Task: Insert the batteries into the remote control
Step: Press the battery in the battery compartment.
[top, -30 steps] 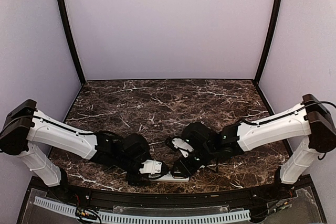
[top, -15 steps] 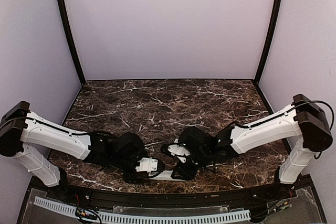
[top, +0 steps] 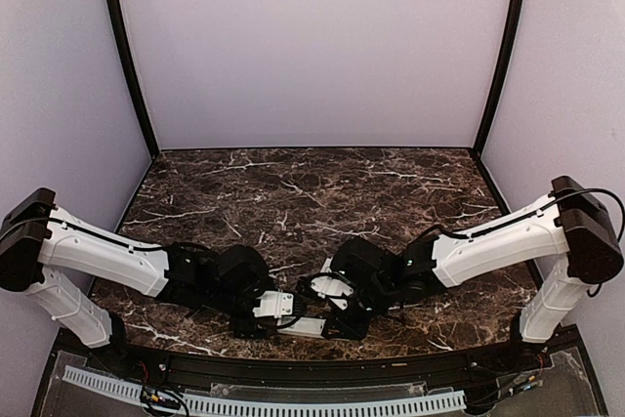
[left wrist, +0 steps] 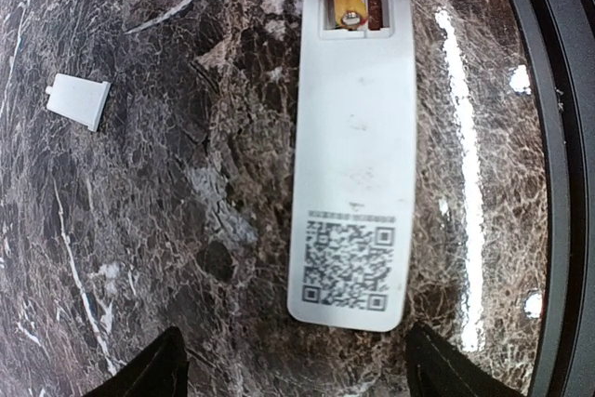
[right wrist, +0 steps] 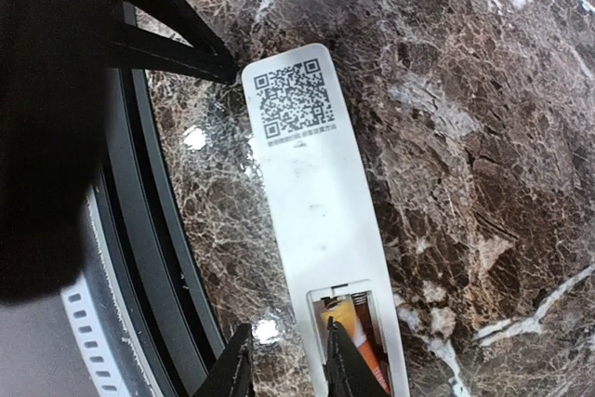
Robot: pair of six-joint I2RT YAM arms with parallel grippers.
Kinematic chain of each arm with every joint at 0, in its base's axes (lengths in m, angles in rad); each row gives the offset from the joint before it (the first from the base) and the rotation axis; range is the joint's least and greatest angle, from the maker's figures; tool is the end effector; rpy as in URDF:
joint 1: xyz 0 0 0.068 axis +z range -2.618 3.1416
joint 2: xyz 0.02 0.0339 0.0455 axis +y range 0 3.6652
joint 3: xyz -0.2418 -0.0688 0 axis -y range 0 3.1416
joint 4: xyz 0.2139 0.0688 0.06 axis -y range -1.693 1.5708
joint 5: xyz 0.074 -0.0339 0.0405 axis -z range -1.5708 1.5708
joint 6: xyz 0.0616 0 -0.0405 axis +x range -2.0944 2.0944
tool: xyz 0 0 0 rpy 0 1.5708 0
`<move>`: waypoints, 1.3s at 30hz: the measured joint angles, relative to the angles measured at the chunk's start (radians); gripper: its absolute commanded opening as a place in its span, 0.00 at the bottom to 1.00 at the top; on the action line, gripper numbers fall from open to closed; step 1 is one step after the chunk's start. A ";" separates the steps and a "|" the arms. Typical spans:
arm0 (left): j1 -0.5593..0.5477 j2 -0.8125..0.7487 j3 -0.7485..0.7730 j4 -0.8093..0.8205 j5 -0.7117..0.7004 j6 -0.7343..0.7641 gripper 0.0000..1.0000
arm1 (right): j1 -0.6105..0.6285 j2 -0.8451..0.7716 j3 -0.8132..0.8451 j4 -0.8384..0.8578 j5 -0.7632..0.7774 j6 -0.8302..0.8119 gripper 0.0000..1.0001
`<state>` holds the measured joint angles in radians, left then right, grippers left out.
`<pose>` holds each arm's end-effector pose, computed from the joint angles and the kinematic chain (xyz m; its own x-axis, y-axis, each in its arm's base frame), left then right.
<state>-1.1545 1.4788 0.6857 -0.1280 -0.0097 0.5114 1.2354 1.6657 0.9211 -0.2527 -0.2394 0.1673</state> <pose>0.1108 -0.2491 0.1360 0.1656 0.8356 -0.5238 0.9531 0.0009 0.3028 0.0894 0.3008 0.1409 -0.4324 -0.7491 -0.5018 -0.9003 0.3276 0.2868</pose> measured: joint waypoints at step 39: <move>0.034 -0.080 -0.020 -0.003 -0.008 0.006 0.80 | 0.002 0.095 0.153 -0.195 0.129 -0.163 0.21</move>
<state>-1.1202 1.3991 0.6659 -0.1314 -0.0174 0.5175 1.2369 1.7603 1.0737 -0.4473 -0.1108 0.0048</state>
